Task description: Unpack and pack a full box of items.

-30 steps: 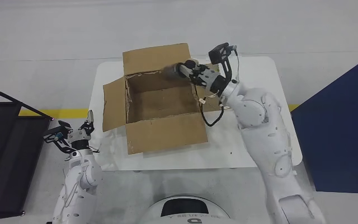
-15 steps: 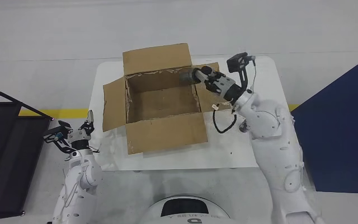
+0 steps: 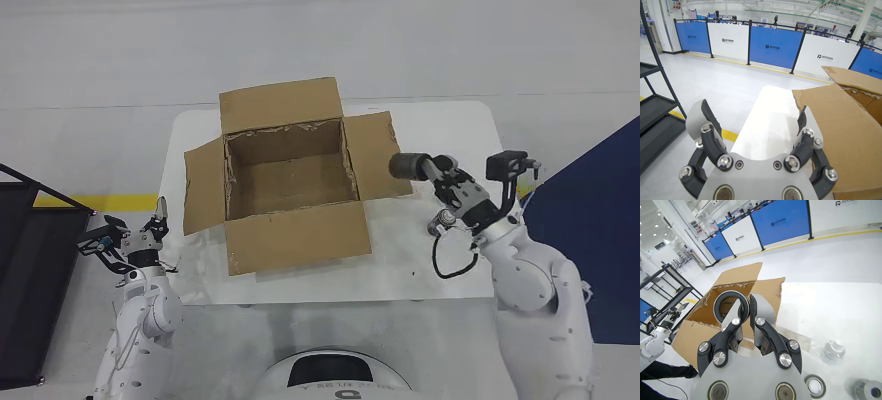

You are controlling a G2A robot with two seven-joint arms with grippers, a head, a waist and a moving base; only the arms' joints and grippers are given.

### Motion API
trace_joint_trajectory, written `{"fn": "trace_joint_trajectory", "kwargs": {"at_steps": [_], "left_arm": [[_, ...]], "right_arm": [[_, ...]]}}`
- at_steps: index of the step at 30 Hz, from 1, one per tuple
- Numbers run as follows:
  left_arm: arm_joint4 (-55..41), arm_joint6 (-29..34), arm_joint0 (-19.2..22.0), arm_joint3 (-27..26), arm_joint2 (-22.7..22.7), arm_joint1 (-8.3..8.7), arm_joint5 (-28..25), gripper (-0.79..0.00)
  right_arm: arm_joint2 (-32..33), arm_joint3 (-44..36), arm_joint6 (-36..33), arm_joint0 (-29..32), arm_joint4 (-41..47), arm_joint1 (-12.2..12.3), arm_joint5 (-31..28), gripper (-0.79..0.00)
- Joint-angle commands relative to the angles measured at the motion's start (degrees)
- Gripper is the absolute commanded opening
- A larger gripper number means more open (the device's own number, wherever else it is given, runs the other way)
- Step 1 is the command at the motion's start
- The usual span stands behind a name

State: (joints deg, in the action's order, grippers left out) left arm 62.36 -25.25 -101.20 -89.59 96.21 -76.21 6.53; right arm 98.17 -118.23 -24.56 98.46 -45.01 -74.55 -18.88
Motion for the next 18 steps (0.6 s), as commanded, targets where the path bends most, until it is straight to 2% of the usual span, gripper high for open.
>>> {"fn": "trace_joint_trajectory", "kwargs": {"at_steps": [1, 7, 11, 16, 18], "left_arm": [[0.0, 0.0, 0.0, 0.0, 0.0, 0.0, 0.0, 0.0], [0.0, 0.0, 0.0, 0.0, 0.0, 0.0, 0.0, 0.0], [0.0, 0.0, 0.0, 0.0, 0.0, 0.0, 0.0, 0.0], [0.0, 0.0, 0.0, 0.0, 0.0, 0.0, 0.0, 0.0], [0.0, 0.0, 0.0, 0.0, 0.0, 0.0, 0.0, 0.0]], "right_arm": [[1.56, -1.29, 1.29, 3.56, -0.6, 0.05, 0.7, -0.785], [3.27, -3.05, 3.13, 9.89, -1.83, 0.11, 2.21, -0.785], [2.61, -3.32, -1.43, 11.11, -4.49, 0.37, 3.72, -0.785], [2.0, -3.9, -6.53, 11.12, -6.77, 0.57, 8.34, -0.785], [1.07, -4.13, -8.98, 10.95, -7.6, 0.74, 7.85, -0.785]]}}
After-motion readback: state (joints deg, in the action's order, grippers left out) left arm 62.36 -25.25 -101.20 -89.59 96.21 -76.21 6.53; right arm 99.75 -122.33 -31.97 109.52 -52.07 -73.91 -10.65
